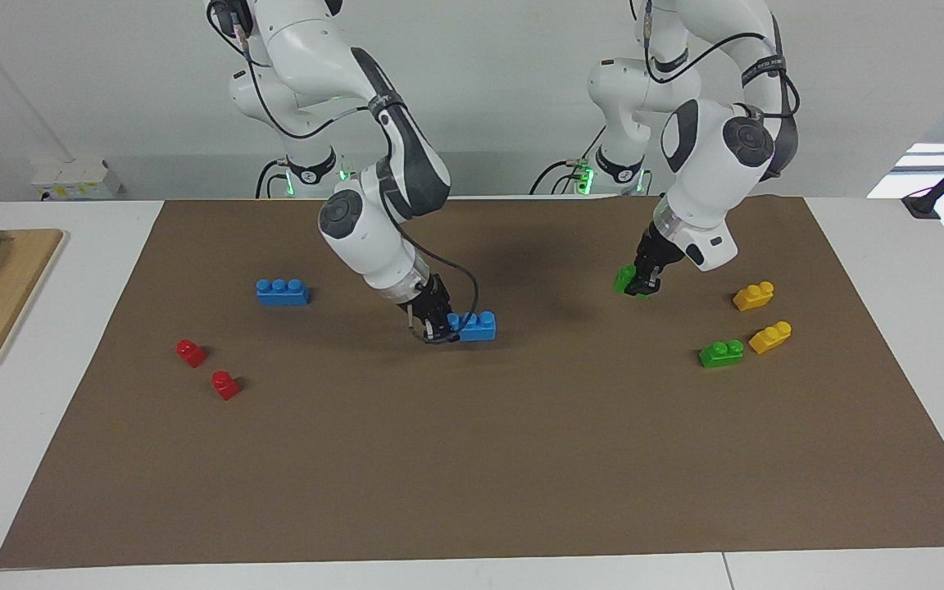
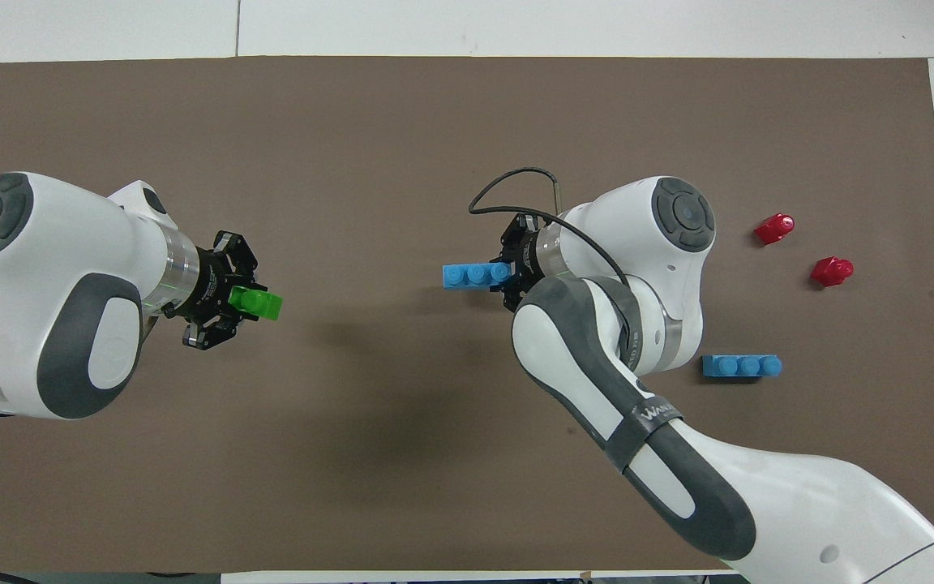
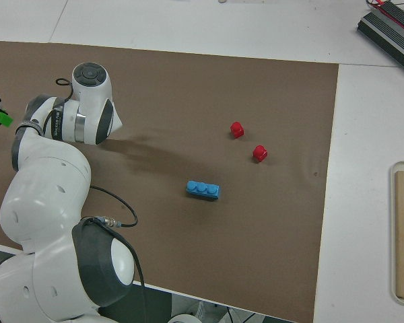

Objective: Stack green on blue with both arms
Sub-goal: 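Lift both bricks and carry them toward each other at the table center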

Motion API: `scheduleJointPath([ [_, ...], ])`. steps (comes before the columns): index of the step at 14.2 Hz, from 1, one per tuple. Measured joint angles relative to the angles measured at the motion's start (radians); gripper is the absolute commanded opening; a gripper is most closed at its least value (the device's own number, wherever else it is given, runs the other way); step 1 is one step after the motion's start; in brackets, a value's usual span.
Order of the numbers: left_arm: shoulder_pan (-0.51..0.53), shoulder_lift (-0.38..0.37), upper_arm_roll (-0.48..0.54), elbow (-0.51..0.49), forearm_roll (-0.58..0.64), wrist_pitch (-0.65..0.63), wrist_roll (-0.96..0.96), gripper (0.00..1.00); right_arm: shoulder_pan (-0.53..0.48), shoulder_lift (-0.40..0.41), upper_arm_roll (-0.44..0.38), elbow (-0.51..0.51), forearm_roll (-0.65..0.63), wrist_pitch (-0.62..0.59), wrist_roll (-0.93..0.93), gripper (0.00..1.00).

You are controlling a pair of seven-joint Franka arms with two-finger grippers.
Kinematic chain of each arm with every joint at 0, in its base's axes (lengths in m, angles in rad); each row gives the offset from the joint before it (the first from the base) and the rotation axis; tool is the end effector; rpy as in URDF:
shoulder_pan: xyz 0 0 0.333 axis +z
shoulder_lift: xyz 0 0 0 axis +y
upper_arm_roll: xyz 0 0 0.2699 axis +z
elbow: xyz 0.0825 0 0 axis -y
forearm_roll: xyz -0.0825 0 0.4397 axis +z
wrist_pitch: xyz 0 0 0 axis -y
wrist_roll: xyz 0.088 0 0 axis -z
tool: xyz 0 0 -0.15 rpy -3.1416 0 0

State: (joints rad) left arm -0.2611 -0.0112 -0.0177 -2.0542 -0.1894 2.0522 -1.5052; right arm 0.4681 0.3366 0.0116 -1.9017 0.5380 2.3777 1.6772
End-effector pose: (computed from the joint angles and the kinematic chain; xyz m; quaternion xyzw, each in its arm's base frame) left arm 0.5708 -0.1815 0.3296 0.7892 0.6084 -0.0624 0.0563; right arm 0.5892 0.3298 0.2214 -0.6931 0.6897 0.1434 0.1528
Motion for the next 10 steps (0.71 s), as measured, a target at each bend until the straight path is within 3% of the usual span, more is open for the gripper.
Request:
scheduleJointPath([
  [4, -0.095, 0.004, -0.001, 0.004, 0.006, 0.052, -0.193, 0.0, 0.035, 0.005, 0.0, -0.046, 0.041, 0.08, 0.0, 0.0],
  [10, -0.146, 0.043, -0.005, 0.057, 0.065, 0.056, -0.402, 0.0, 0.041, 0.014, 0.0, -0.089, 0.043, 0.123, -0.024, 0.0],
])
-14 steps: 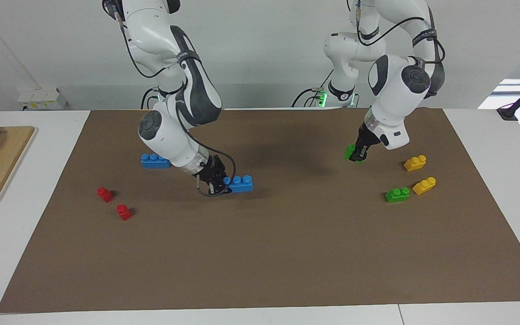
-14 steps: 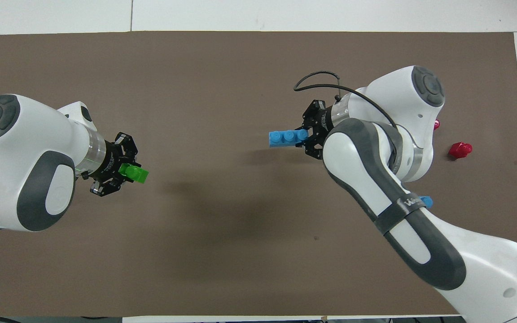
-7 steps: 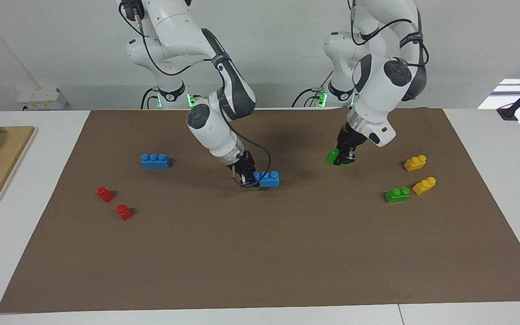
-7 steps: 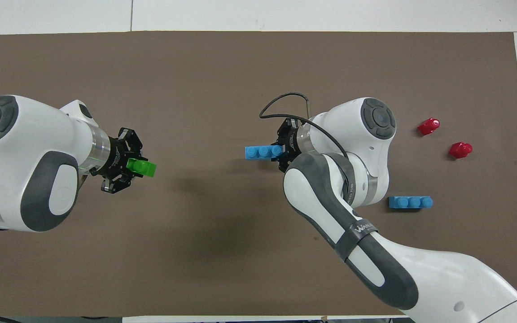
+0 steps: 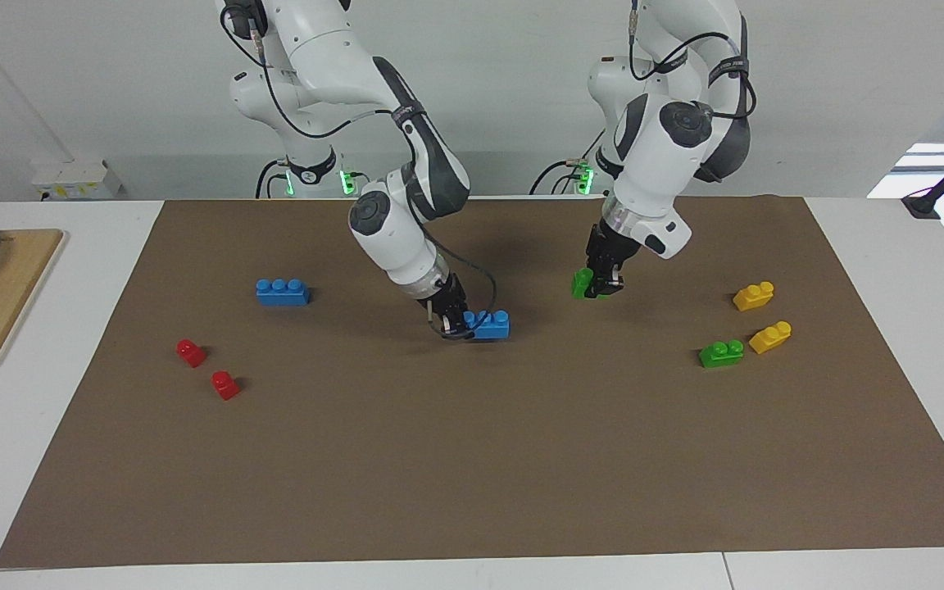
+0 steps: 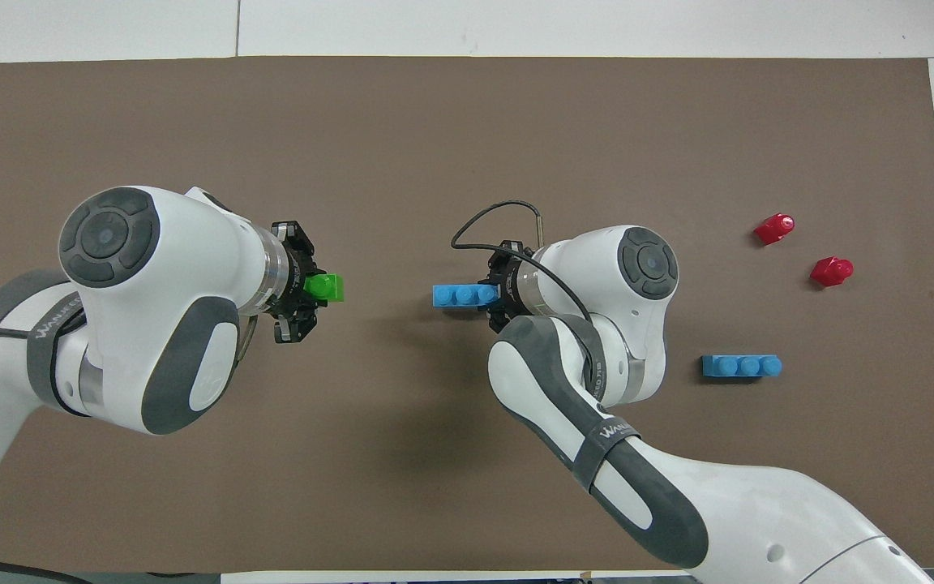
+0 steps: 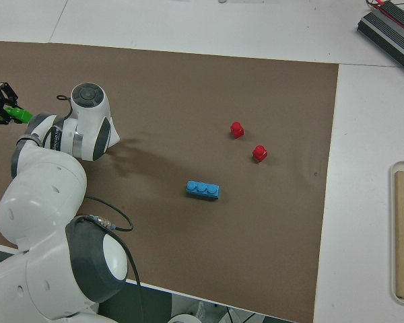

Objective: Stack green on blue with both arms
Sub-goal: 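Lift both bricks and carry them toward each other at the table center, then press the green brick onto the blue brick held by the right gripper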

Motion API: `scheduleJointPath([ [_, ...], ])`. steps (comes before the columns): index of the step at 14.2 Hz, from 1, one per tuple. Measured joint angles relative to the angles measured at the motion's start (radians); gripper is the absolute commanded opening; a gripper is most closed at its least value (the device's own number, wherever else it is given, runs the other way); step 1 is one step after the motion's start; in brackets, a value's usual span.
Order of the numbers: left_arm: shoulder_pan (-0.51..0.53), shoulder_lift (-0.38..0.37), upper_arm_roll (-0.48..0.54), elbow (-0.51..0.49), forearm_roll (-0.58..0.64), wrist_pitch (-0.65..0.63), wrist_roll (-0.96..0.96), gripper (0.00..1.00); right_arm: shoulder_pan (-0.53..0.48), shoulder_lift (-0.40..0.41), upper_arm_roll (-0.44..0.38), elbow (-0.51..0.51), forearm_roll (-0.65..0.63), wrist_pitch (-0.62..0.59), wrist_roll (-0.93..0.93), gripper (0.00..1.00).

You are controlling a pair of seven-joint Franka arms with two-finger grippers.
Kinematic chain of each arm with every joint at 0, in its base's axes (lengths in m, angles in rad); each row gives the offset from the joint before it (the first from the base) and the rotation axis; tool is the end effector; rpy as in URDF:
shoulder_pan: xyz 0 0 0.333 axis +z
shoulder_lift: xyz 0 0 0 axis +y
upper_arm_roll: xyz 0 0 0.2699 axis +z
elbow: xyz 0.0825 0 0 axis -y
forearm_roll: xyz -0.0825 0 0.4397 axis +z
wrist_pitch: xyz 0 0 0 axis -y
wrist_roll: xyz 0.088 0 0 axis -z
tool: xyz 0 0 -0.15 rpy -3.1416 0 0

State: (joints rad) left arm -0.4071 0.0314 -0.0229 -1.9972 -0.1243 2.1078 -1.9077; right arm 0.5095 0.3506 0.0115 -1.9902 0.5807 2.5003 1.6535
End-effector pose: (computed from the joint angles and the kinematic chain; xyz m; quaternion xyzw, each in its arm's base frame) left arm 0.5608 -0.2686 0.3379 0.7173 0.6935 -0.0351 0.0579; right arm 0.5638 0.3359 0.1795 -0.6900 0.6940 0.1337 0.1560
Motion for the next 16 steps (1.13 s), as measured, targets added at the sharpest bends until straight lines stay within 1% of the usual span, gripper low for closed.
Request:
scheduleJointPath([
  [4, -0.063, 0.112, -0.004, 0.088, 0.01, 0.014, -0.1, 0.0, 0.002, 0.002, 0.0, -0.024, 0.051, 0.021, -0.072, 0.0],
  [6, -0.078, 0.146, -0.005, 0.112, 0.01, 0.02, -0.131, 0.0, 0.009, 0.002, 0.0, -0.028, 0.068, 0.023, -0.093, 0.0],
  [9, -0.098, 0.17, -0.006, 0.149, 0.016, 0.024, -0.198, 0.0, 0.023, 0.002, 0.001, -0.033, 0.069, 0.038, -0.094, 0.0],
  [11, -0.135, 0.191, -0.007, 0.163, 0.03, 0.035, -0.25, 0.0, 0.023, 0.002, 0.0, -0.035, 0.069, 0.038, -0.094, 0.0],
  [13, -0.167, 0.209, -0.008, 0.172, 0.045, 0.041, -0.299, 0.0, 0.023, 0.003, 0.0, -0.038, 0.069, 0.039, -0.095, 0.0],
  [16, -0.178, 0.222, -0.009, 0.171, 0.048, 0.065, -0.327, 0.0, 0.023, 0.008, 0.0, -0.043, 0.071, 0.054, -0.104, 0.0],
])
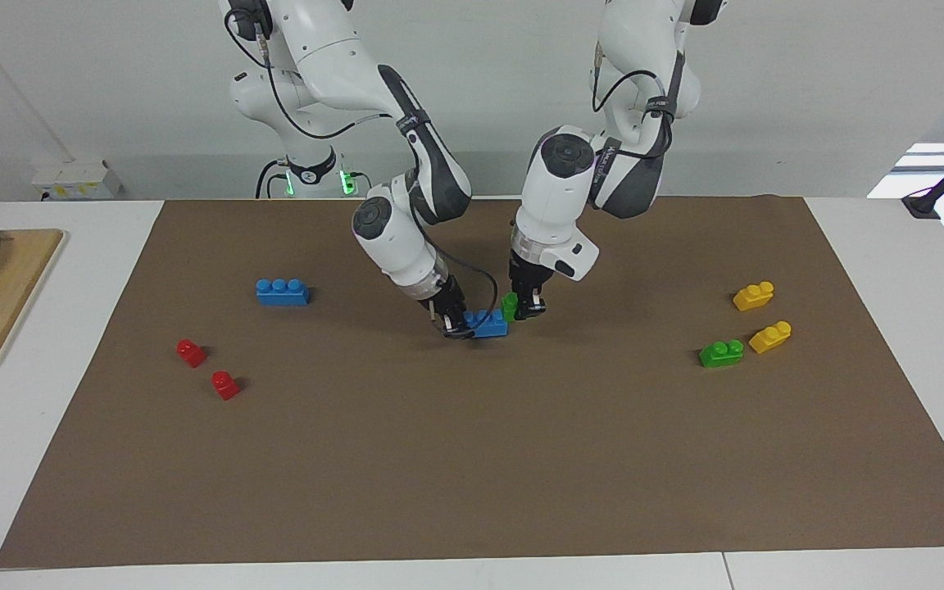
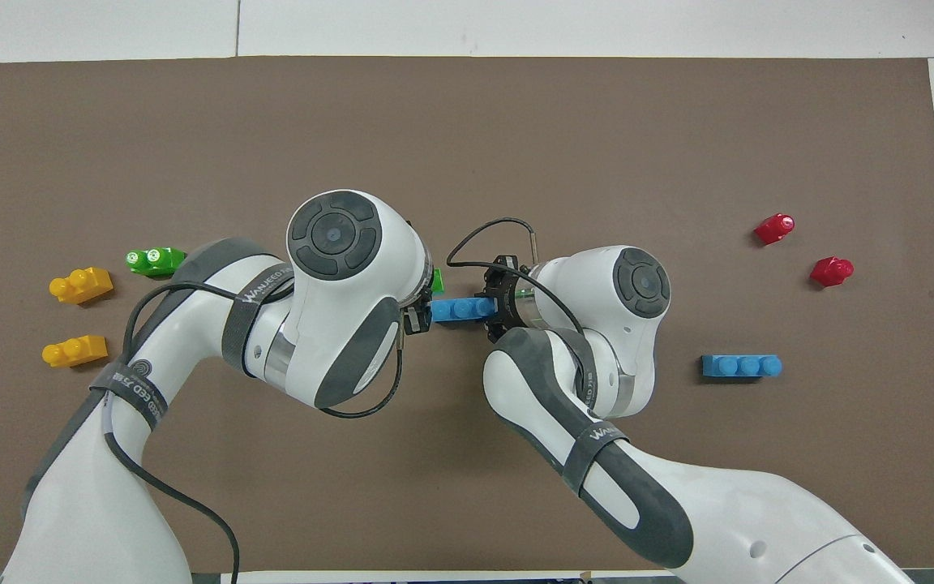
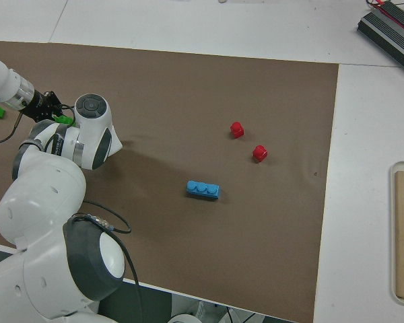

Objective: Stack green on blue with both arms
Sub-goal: 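Press the green brick onto the blue brick held by the right gripper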

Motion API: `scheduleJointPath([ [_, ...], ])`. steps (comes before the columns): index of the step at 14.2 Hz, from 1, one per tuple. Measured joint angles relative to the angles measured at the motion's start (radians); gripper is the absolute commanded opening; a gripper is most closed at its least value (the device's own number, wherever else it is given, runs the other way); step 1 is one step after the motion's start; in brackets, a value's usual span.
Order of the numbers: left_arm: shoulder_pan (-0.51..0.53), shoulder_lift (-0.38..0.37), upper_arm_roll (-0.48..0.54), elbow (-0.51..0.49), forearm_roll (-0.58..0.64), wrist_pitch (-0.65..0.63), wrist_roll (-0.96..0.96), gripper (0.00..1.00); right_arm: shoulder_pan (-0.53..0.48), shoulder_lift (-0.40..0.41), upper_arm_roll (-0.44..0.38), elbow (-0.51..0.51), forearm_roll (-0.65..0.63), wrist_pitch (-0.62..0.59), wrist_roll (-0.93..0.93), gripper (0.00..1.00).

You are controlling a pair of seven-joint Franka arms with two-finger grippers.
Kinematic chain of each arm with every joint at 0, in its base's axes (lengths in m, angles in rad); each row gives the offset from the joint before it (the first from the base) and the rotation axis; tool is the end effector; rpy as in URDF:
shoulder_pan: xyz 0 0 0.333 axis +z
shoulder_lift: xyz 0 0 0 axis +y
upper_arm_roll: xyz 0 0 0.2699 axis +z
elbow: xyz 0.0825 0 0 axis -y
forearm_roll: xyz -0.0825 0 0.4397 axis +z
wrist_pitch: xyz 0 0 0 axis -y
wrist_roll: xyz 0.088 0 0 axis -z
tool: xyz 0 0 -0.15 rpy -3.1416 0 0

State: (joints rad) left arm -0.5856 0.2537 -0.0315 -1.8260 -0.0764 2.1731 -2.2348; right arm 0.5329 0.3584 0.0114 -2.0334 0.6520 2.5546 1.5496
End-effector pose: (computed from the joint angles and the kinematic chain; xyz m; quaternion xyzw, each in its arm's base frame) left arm 0.5462 -0.3940 0.2905 0.6739 0.7364 -0.0293 0.0514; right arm 0.5482 0.3391 0.1589 -0.7057 0.6753 0.1352 0.1665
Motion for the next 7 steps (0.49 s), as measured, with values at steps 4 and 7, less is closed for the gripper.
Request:
scheduleJointPath([
  [4, -0.032, 0.024, -0.001, -0.003, 0.001, 0.027, -0.07, 0.0, 0.0, 0.001, 0.0, -0.002, 0.025, 0.006, -0.023, 0.0],
  [7, -0.046, 0.044, -0.001, -0.003, 0.003, 0.032, -0.112, 0.0, 0.0, 0.001, -0.001, -0.003, 0.035, 0.007, -0.027, 0.0],
])
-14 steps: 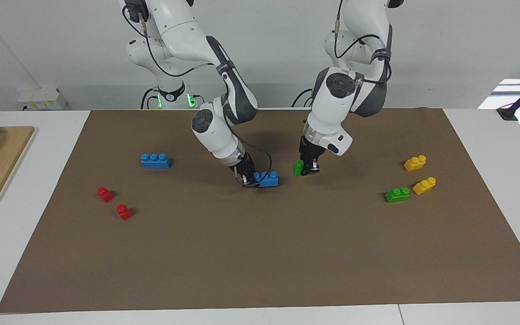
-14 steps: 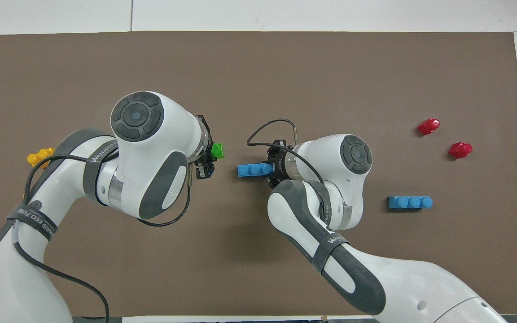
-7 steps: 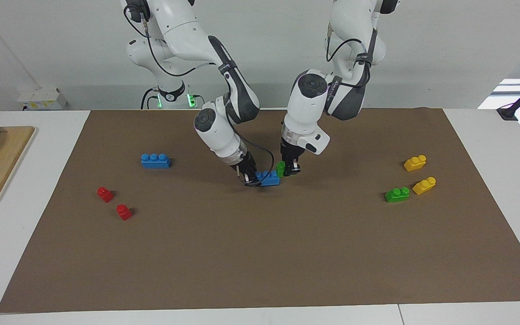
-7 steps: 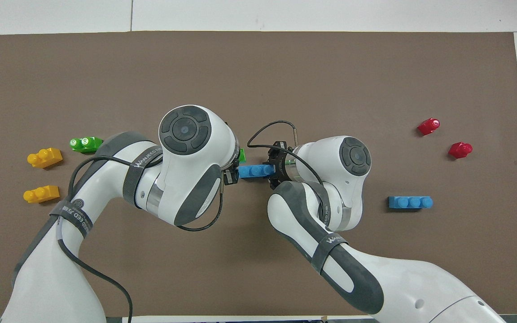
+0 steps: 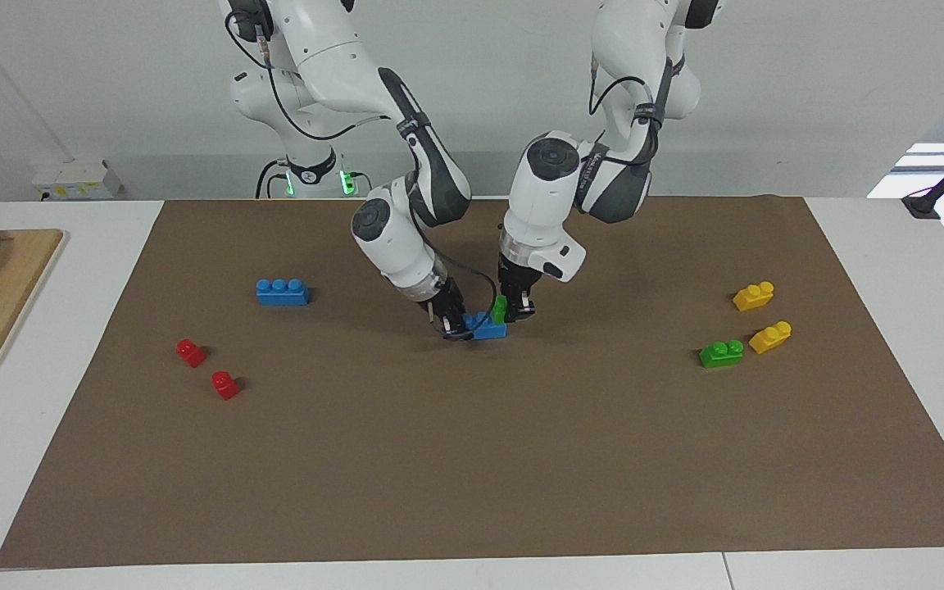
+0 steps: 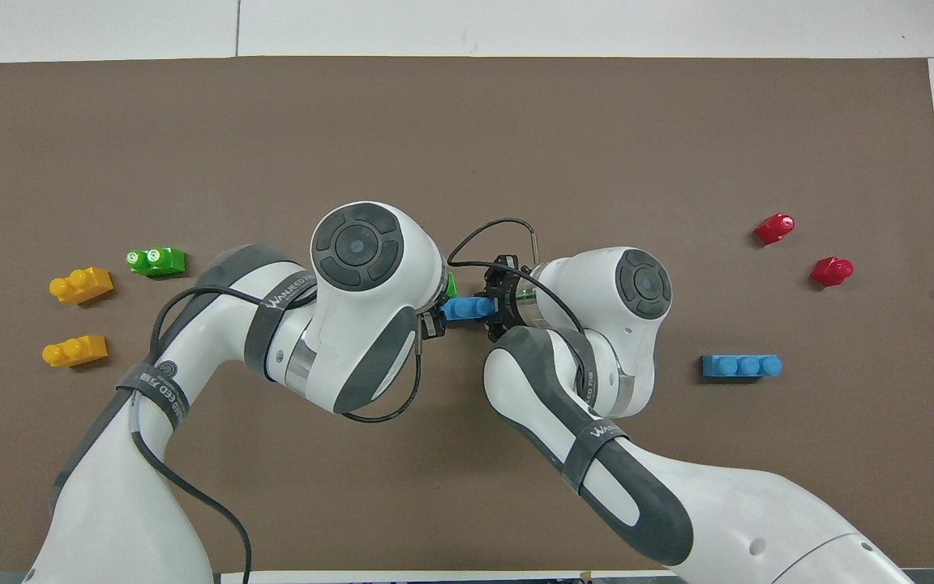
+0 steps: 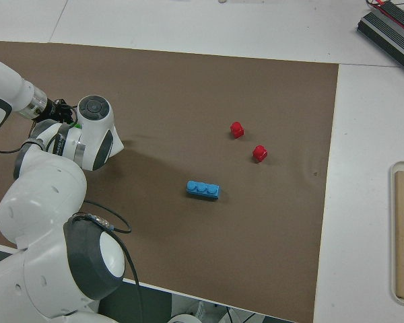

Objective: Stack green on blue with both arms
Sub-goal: 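Press the green brick onto the blue brick held by the right gripper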

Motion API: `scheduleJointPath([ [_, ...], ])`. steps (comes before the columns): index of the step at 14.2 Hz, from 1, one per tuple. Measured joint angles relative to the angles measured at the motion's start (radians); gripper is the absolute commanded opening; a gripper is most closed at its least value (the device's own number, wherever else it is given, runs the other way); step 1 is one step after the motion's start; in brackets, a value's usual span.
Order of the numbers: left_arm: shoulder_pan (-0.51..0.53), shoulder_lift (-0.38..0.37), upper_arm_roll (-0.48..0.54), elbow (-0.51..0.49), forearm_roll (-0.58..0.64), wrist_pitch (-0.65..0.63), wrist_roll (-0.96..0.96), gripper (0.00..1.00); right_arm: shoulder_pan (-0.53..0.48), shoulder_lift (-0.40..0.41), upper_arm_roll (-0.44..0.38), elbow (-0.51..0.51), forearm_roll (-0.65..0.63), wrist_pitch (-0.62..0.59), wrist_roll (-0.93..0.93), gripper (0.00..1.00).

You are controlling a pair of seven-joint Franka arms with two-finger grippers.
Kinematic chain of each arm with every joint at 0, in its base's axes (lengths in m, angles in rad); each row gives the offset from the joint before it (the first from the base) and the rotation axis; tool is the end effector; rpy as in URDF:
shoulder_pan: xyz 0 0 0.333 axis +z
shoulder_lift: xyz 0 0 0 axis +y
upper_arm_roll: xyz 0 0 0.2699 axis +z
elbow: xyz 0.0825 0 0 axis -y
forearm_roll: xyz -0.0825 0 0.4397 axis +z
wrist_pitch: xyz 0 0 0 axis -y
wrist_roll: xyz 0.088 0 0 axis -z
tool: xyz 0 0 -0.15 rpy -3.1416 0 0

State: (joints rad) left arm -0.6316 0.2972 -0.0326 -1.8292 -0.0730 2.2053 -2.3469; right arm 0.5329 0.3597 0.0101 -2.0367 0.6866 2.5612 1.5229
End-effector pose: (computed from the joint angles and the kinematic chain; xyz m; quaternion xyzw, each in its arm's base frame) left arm 0.5283 -0.4196 0.2628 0.6495 0.7586 -0.0323 0.0416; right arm 0.5483 0.3376 0.1572 -0.7026 0.6759 0.1398 0.1732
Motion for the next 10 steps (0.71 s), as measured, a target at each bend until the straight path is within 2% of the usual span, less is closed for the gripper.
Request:
scheduleJointPath([
  [10, -0.035, 0.01, -0.001, -0.035, 0.003, 0.063, -0.07, 0.0, 0.0, 0.0, 0.0, 0.0, 0.0, 0.0, 0.0, 0.0],
])
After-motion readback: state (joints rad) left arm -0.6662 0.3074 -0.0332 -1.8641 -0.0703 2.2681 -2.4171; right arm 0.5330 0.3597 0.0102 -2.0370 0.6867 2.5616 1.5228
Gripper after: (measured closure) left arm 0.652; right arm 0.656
